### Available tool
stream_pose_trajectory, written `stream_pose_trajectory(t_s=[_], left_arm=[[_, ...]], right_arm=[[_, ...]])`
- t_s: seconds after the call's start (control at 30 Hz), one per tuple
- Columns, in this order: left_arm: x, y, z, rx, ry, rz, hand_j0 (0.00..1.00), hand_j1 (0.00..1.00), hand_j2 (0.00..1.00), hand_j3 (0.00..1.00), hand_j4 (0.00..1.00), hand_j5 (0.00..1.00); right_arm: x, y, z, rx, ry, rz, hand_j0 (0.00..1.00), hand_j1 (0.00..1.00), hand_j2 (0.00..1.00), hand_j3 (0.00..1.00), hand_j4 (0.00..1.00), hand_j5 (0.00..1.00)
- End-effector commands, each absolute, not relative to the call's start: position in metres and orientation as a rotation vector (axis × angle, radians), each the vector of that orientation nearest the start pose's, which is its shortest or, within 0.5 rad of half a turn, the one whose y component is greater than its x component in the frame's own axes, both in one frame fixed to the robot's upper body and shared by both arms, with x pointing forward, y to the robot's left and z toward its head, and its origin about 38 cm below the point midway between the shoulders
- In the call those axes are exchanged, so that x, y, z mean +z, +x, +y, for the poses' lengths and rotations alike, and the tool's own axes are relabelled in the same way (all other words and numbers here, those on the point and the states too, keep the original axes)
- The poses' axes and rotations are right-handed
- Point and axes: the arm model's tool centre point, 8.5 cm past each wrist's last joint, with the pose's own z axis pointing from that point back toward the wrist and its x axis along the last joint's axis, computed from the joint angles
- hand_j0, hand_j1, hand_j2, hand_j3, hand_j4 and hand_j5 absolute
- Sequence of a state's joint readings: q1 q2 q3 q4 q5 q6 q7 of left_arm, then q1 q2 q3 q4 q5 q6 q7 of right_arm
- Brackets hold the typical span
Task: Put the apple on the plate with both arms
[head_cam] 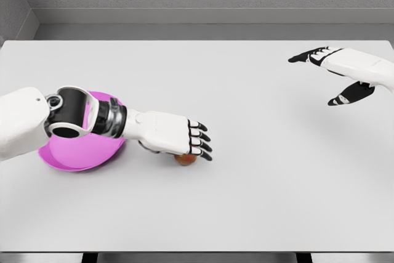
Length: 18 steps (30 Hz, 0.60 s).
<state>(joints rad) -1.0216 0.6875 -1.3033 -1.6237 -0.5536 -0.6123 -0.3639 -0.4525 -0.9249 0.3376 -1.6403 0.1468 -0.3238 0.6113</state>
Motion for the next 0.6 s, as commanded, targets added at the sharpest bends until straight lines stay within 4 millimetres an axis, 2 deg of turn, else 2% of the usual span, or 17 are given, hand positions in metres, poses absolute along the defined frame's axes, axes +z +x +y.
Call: stream_pose_trajectory(t_s=[0.0, 0.2, 0.27, 0.57], left_arm=[[0.1845, 0.3858, 0.1310, 2.782, -0.128, 1.483, 1.00, 1.00, 1.00, 1.00, 1.00, 1.00], [0.1834, 0.3865, 0.1289, 2.777, -0.150, 1.451, 1.00, 1.00, 1.00, 1.00, 1.00, 1.00], [0.1797, 0.3872, 0.1315, 2.821, -0.150, 1.372, 1.00, 1.00, 1.00, 1.00, 1.00, 1.00], [0.1785, 0.3861, 0.1263, 2.818, -0.140, 1.362, 1.00, 1.00, 1.00, 1.00, 1.00, 1.00]], right_arm=[[0.2666, 0.4079, -0.3479, 1.739, -0.409, -1.429, 1.00, 1.00, 1.00, 1.00, 1.00, 1.00], [0.2677, 0.4075, -0.3477, 1.741, -0.412, -1.431, 1.00, 1.00, 1.00, 1.00, 1.00, 1.00], [0.2685, 0.4066, -0.3455, 1.745, -0.410, -1.438, 1.00, 1.00, 1.00, 1.00, 1.00, 1.00], [0.2688, 0.4071, -0.3468, 1.745, -0.414, -1.434, 1.00, 1.00, 1.00, 1.00, 1.00, 1.00]])
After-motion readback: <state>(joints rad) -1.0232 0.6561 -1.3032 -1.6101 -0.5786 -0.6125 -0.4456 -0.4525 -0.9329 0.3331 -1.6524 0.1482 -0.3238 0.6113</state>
